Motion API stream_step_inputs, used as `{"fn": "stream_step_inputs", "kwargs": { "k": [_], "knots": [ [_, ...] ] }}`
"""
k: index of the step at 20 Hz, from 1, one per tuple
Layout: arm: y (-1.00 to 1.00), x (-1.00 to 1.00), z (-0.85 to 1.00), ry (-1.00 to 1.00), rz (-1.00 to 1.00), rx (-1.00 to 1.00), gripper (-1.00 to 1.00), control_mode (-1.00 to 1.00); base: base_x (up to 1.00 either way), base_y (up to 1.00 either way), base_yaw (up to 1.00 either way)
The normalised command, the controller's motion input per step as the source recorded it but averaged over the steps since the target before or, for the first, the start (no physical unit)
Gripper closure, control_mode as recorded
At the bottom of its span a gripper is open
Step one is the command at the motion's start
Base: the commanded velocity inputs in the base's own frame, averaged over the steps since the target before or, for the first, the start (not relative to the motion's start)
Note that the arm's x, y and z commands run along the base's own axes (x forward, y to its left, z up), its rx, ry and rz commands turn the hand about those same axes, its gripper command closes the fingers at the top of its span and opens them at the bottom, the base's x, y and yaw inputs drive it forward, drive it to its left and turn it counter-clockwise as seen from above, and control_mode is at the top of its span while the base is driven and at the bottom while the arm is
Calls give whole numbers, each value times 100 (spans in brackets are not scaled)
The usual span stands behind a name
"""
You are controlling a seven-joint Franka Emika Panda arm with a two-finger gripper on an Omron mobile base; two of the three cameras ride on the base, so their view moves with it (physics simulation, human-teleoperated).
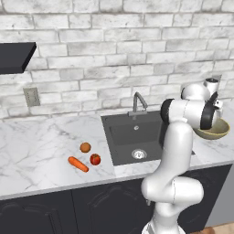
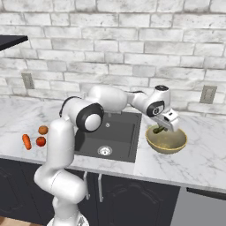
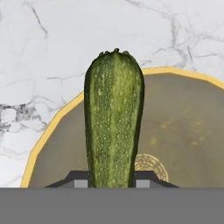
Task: There is a mixed pile of frozen fruits and vegetables on the counter. Locate all the frozen vegetables and place the items in a bowl on the counter. Take all the frozen fruits and defrost them in a running sink.
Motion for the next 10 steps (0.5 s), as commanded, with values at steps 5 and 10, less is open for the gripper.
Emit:
{"fn": "stream_step_inputs", "kwargs": {
  "k": [5, 10],
  "knots": [
    [-15, -13, -12, 0, 0, 3, 100, -100, 0, 0, 0],
    [-11, -11, -15, 0, 0, 2, 100, -100, 0, 0, 0]
  ]
}}
